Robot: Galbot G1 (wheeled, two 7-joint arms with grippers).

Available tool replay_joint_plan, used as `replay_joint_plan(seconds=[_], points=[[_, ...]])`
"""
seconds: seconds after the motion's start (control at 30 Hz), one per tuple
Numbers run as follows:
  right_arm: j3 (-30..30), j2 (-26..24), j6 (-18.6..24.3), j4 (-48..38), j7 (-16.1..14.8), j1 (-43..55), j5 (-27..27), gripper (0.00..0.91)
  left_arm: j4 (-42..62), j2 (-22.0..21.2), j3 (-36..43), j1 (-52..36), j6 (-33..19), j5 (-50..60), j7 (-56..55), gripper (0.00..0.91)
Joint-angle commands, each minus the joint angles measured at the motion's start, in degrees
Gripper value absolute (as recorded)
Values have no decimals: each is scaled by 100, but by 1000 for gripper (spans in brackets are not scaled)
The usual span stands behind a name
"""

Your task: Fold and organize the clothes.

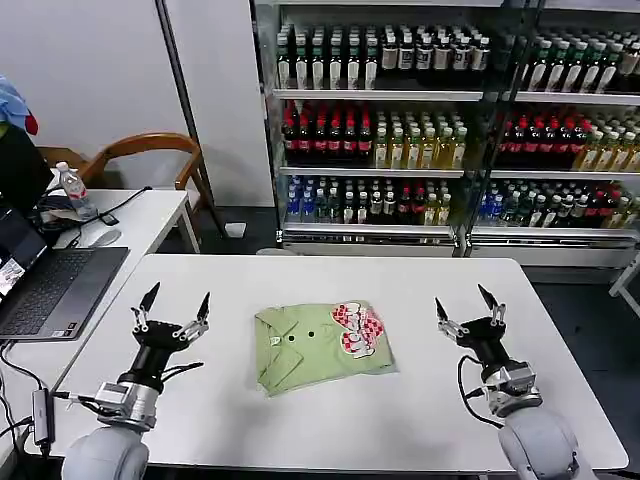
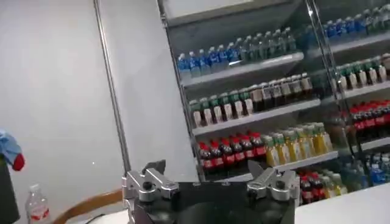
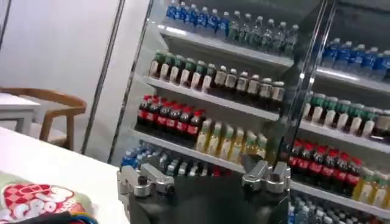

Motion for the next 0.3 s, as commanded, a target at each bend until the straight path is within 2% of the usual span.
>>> replay_joint_plan(seconds=[0.03, 0.3], points=[[140, -100, 204, 194, 75, -234, -126, 907, 154, -61, 106, -113, -127, 71, 14, 907], [181, 89, 232, 405, -19, -425, -319, 907, -39, 144, -12, 44, -58, -209, 154, 907]])
